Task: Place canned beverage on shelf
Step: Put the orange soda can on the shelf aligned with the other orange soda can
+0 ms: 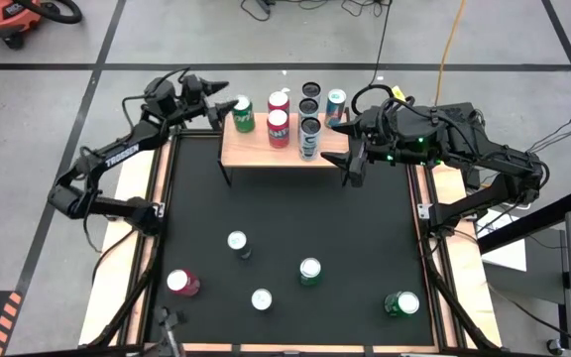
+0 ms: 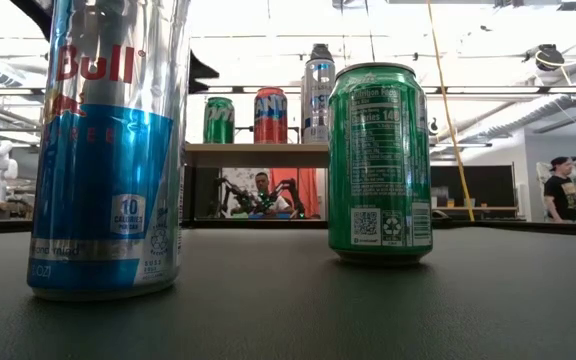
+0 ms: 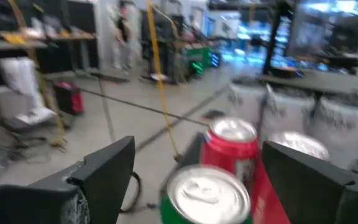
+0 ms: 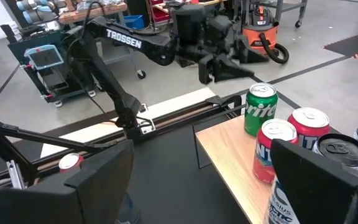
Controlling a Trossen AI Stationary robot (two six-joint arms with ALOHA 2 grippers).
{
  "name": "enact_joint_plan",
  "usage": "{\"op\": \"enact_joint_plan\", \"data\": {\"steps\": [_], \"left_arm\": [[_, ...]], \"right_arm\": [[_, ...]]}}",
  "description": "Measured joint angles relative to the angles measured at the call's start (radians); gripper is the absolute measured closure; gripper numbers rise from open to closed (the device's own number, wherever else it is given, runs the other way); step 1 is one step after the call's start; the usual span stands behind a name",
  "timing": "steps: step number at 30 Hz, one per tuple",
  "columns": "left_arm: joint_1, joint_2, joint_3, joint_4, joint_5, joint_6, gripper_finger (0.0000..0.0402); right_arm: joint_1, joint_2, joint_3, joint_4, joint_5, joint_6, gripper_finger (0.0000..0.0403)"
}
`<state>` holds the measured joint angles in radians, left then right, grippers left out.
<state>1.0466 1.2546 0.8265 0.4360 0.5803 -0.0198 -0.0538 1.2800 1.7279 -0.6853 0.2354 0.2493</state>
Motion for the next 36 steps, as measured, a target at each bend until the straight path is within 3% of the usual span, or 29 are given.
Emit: {"op": "enact_joint_plan", "data": {"steps": [4, 10, 19, 36], "left_arm": [[-0.001, -0.078, 0.0, -0.002, -0.063, -0.02, 0.0051], [-0.031, -0.186, 0.0, -0.076, -0.11, -0.248, 0.0052], [-0.184, -0.286, 0.0, -0.374, -0.105, -0.23, 0.0052], [-0.559, -0.436, 0.0, -0.573, -0.212, -0.242, 0.0053]], "right_arm": [[0.0, 0.0, 0.0, 0.0, 0.0, 0.0, 0.0046], [0.0, 0.0, 0.0, 0.0, 0.001, -0.007, 0.0046], [0.0, 0.0, 0.0, 0.001, 0.003, 0.027, 0.0046], [0.0, 0.0, 0.0, -0.042, 0.001, 0.097, 0.0046]]}}
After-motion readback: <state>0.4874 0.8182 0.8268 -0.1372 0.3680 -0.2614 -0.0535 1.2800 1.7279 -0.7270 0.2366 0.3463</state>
